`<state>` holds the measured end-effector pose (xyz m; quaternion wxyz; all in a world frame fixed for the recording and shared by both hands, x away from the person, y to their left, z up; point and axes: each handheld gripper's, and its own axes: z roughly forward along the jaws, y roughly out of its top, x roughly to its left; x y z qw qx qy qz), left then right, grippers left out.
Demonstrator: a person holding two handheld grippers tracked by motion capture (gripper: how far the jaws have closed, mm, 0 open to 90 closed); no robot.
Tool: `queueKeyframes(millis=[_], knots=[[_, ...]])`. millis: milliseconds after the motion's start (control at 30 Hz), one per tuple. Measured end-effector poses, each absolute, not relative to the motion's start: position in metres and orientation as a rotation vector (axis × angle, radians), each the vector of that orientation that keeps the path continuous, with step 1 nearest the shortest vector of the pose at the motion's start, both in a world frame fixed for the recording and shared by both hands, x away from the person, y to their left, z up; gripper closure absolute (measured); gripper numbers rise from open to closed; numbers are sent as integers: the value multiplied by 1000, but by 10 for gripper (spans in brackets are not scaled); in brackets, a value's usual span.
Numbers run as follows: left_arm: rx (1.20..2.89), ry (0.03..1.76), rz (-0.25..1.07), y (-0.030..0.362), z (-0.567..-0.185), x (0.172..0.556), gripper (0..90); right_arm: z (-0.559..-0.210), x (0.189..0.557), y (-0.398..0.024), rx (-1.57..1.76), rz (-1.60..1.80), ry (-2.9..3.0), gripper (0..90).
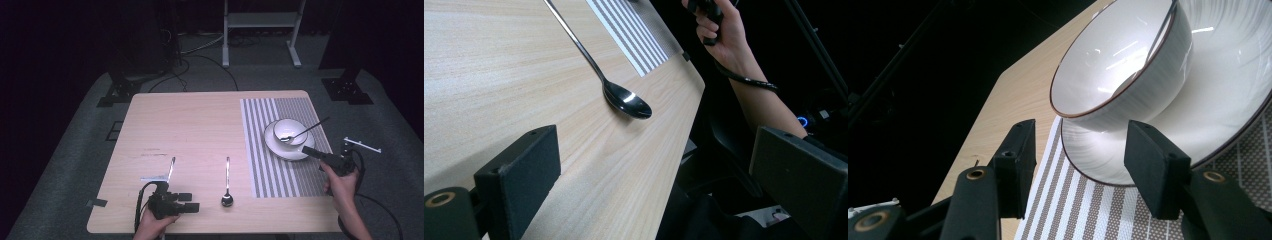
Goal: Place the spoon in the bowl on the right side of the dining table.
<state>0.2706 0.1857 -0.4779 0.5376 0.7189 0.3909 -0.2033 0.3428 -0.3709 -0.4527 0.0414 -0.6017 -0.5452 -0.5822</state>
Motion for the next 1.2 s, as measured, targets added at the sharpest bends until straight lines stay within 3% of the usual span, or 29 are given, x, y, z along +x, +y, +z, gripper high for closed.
queueKeyframes(millis=[1200], knots=[[1708, 928, -479, 186, -476, 270, 48, -478, 284, -334, -1697, -1843, -1725, 370]])
